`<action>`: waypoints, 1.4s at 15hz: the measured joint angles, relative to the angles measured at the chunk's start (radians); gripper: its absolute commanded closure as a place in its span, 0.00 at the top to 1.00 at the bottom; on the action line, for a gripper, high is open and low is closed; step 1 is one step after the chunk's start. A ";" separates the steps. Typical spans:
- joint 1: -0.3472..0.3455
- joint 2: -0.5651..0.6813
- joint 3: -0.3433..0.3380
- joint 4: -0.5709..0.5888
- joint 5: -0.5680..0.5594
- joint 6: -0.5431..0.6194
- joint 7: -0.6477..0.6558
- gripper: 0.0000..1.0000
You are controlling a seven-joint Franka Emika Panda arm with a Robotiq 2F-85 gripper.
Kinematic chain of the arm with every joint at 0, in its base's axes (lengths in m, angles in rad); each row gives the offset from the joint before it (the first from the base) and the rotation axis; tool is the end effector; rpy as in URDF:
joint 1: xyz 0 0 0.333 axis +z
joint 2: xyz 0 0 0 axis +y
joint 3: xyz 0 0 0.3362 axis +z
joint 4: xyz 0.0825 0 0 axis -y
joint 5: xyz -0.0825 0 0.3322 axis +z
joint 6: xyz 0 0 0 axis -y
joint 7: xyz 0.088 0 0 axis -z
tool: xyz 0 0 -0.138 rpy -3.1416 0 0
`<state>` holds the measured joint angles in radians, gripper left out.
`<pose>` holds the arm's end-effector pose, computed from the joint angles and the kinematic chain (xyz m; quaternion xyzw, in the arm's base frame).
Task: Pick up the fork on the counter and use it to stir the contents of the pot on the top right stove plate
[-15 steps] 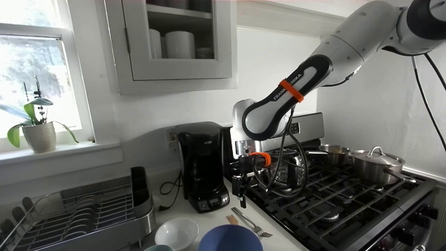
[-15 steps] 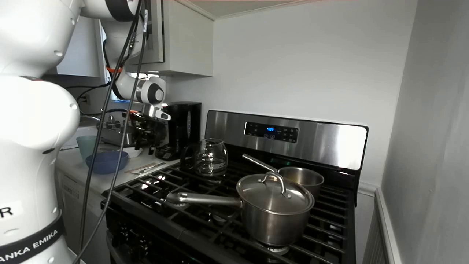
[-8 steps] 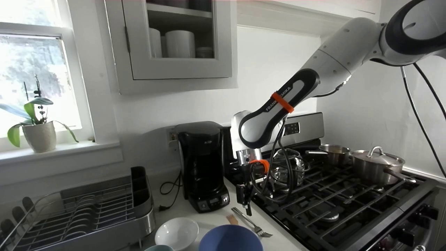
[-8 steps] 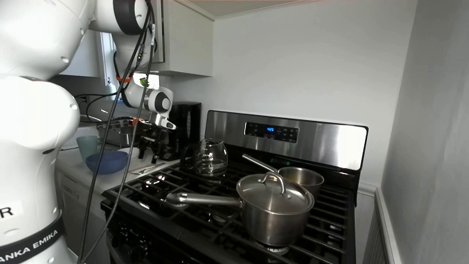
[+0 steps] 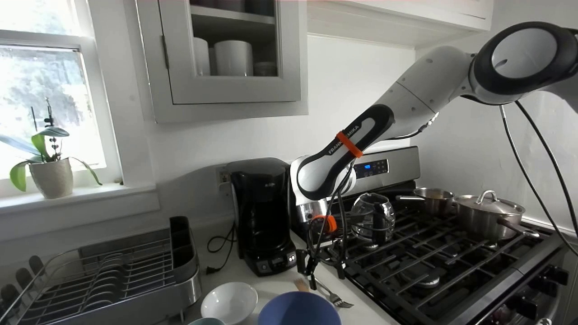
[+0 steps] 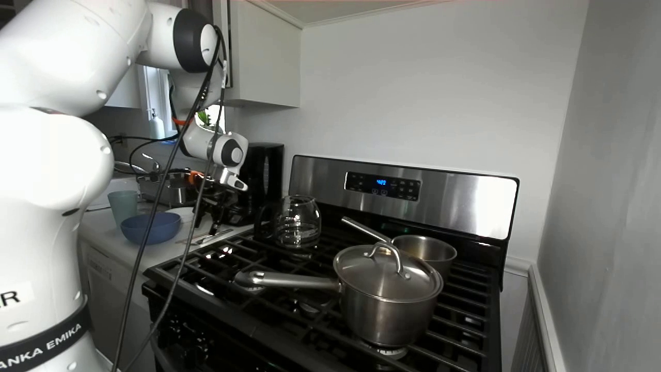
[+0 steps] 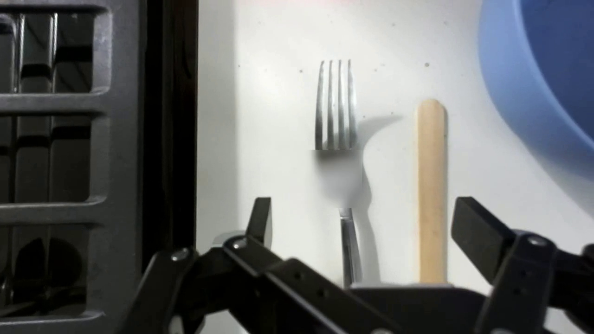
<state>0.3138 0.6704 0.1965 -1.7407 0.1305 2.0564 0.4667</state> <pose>0.5170 0.2917 0.2011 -0.9781 0.0285 0.2050 0.0211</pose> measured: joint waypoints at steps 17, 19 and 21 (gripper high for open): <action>0.018 0.104 -0.038 0.151 0.000 -0.033 0.003 0.26; 0.018 0.106 -0.042 0.156 0.000 -0.038 0.003 0.20; 0.018 0.108 -0.045 0.162 0.000 -0.042 0.003 0.18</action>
<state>0.3323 0.7788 0.1517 -1.5792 0.1302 2.0140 0.4692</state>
